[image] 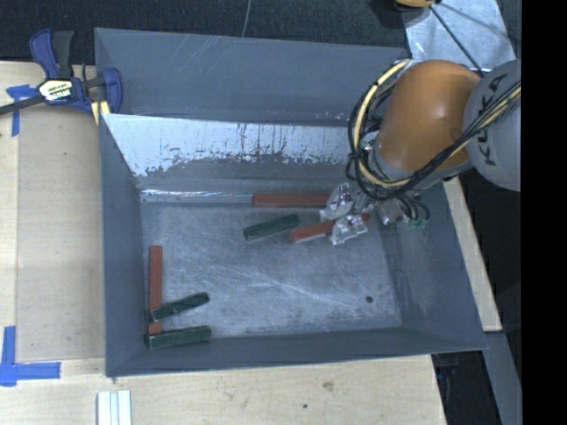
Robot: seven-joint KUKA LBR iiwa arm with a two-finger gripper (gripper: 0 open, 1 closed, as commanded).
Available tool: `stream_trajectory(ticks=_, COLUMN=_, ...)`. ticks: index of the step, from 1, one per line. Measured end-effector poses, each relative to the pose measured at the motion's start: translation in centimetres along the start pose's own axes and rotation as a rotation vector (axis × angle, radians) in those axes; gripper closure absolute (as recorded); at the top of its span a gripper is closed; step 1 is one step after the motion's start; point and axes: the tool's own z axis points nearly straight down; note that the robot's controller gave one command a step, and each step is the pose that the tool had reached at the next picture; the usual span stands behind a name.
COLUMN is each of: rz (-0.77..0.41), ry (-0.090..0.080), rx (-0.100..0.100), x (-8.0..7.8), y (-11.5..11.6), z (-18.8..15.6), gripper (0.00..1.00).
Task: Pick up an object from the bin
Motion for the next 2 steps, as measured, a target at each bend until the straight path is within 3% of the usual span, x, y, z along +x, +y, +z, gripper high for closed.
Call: stream_trajectory(ticks=2, rz=0.001, ry=-0.003, rx=0.001, x=-0.1, y=0.0, z=-3.0, gripper=1.00)
